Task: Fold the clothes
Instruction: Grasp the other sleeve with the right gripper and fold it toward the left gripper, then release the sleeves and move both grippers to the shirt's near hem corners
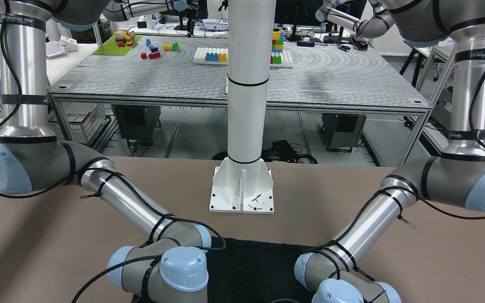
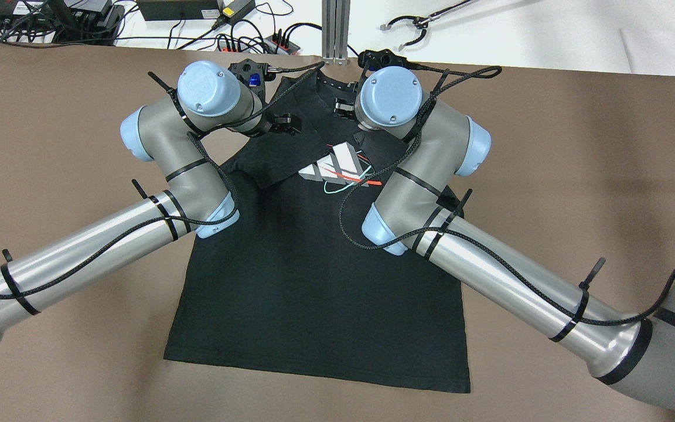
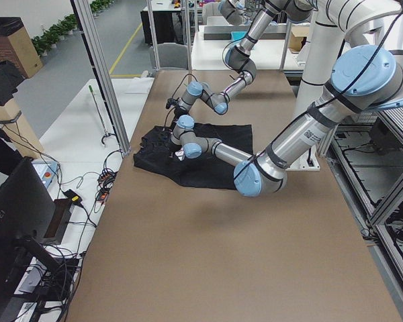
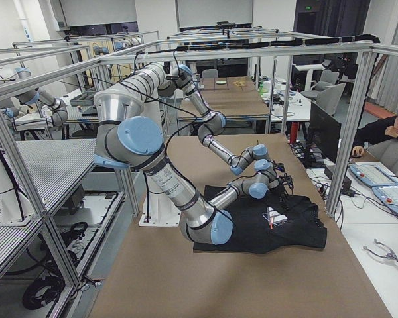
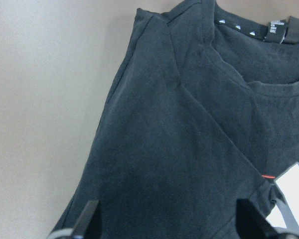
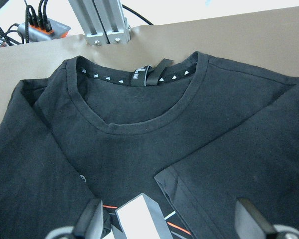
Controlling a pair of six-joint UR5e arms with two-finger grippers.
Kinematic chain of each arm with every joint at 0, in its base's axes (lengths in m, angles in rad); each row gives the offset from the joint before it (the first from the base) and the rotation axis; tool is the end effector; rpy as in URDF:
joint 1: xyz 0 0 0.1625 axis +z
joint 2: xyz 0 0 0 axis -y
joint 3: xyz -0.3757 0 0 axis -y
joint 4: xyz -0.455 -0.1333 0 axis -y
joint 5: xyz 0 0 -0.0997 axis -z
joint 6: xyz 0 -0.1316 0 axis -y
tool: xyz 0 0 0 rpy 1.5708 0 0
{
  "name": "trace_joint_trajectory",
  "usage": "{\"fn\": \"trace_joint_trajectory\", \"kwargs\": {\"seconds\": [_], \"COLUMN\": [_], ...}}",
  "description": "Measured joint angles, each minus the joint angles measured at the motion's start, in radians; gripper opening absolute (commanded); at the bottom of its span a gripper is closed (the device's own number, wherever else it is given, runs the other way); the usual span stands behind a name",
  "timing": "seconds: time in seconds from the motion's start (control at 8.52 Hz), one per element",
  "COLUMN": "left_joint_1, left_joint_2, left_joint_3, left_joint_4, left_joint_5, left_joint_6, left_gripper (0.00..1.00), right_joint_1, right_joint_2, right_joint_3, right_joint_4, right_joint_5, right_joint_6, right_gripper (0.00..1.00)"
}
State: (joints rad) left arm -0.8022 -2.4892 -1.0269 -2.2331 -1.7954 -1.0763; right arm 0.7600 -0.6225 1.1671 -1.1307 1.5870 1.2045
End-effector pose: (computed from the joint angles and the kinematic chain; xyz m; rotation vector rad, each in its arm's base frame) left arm 0.5392 -0.7072 0.2036 0.4610 0.9466 -0.1624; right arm -0.5324 -0.6870 0.1356 0.5161 -0.8454 0.3532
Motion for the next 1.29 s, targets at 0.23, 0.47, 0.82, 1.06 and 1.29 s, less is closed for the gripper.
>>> {"fn": "trace_joint_trajectory", "kwargs": {"seconds": [0.23, 0.47, 0.82, 1.06, 1.29], "left_joint_1": [0.001, 0.004, 0.044, 0.095, 0.168], "left_joint_2": [-0.004, 0.008, 0.098, 0.209, 0.36], "left_joint_3": [-0.003, -0.033, -0.178, -0.326, -0.519], "left_joint_4": [-0.002, -0.002, -0.003, -0.003, -0.004], "left_joint_5": [-0.018, -0.037, -0.037, -0.027, 0.027], "left_joint_6": [-0.004, -0.057, -0.249, -0.353, -0.433], "left_gripper": [0.95, 0.95, 0.95, 0.95, 0.95], "right_joint_1": [0.002, 0.0, -0.04, -0.092, -0.156], "right_joint_2": [-0.037, -0.122, -0.283, -0.408, -0.535], "right_joint_3": [0.115, 0.301, 0.518, 0.654, 0.781], "right_joint_4": [-0.089, -0.198, -0.234, -0.231, -0.227], "right_joint_5": [0.007, 0.01, 0.011, 0.011, 0.011], "right_joint_6": [-0.017, 0.009, 0.085, 0.12, 0.187], "right_gripper": [0.93, 0.93, 0.93, 0.93, 0.93]}}
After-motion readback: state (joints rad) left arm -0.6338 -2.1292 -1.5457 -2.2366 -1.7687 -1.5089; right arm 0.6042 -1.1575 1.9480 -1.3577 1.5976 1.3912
